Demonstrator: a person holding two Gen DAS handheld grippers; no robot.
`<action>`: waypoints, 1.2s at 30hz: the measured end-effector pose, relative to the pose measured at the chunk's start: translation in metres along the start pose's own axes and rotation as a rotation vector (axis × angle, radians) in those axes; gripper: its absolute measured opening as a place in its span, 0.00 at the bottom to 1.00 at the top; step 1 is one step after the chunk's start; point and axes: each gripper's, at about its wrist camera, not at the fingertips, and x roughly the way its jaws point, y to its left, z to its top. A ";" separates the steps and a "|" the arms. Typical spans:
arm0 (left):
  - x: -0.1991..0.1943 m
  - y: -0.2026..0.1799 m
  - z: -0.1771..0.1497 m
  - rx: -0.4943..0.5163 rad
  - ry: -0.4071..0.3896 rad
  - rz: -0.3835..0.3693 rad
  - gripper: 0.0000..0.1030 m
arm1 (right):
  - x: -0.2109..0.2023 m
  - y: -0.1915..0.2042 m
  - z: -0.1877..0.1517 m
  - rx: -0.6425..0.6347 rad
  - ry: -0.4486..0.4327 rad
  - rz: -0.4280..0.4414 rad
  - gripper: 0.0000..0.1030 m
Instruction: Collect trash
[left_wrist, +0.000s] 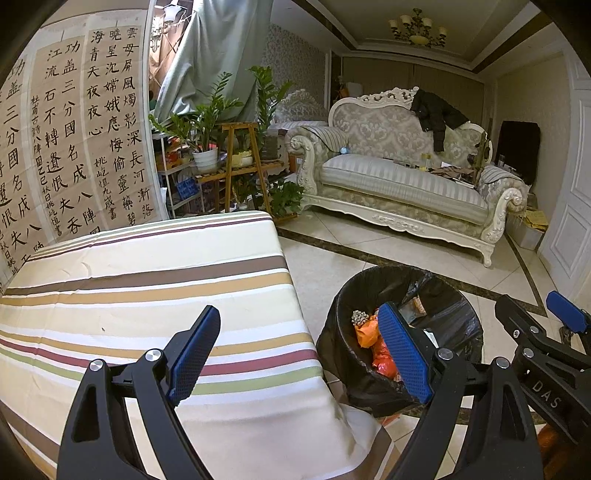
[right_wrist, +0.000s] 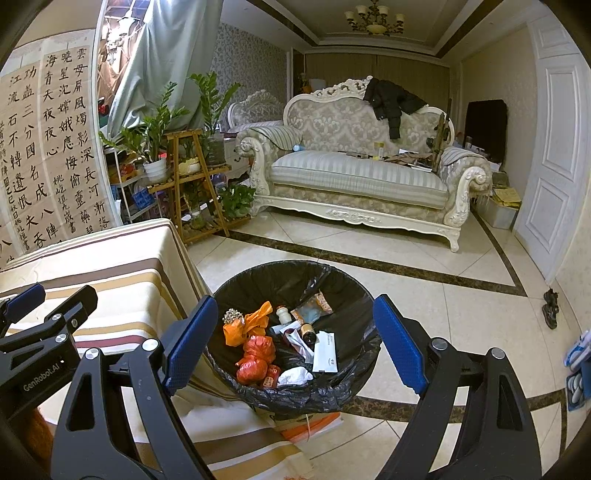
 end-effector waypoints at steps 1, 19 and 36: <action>0.000 0.000 0.000 0.000 0.000 0.000 0.82 | 0.000 0.000 0.000 0.001 0.000 0.000 0.82; 0.000 0.000 0.000 -0.003 0.001 -0.001 0.82 | -0.001 0.001 0.000 0.000 0.001 0.000 0.82; -0.001 0.000 0.000 -0.002 0.001 -0.002 0.82 | -0.003 0.002 0.001 -0.001 0.001 0.000 0.82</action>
